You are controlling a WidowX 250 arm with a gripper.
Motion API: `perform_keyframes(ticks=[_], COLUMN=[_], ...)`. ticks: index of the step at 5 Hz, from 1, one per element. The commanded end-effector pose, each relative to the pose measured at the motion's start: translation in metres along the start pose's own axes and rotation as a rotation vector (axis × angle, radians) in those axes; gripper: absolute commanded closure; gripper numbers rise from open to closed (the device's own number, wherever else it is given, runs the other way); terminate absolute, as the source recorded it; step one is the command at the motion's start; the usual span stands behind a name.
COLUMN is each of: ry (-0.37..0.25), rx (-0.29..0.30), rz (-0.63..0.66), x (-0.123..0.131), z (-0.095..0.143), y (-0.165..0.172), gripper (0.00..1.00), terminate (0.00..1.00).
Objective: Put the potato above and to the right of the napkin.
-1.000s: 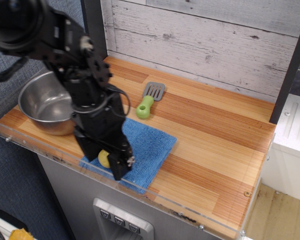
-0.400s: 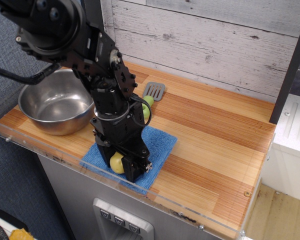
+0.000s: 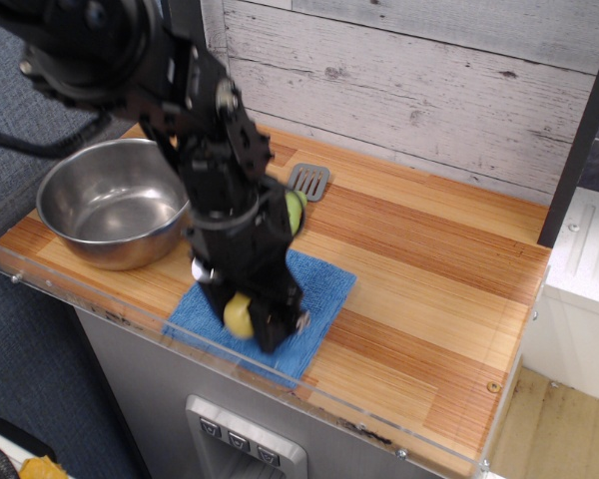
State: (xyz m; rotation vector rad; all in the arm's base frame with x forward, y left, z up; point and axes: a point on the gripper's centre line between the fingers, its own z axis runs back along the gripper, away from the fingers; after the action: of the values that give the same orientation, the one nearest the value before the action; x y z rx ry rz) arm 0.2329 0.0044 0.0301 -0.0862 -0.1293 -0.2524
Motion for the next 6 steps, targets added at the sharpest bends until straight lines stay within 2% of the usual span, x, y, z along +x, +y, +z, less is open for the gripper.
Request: perform_keyframes(ticks=[1,2,3,4,5,6], ry=[-0.046,0.003,-0.006,-0.017,-0.003,-0.007], rx=[0.018,0.014,-0.042,-0.015,0.002,0.011], rz=[-0.021,-0.041,-0.017,0.025,0.057,0.063], x=[0.025,0.059,0.102,0.127,0.133,0.127], z=[0.018,0.002,-0.031,-0.046,-0.055,-0.051], y=[-0.013,-0.024,-0.033,-0.038,-0.038,-0.039], gripper=[1.0,1.0,1.0,1.0,1.0,1.0], terminate=[0.0,0.0,0.0,0.0,0.0,0.0])
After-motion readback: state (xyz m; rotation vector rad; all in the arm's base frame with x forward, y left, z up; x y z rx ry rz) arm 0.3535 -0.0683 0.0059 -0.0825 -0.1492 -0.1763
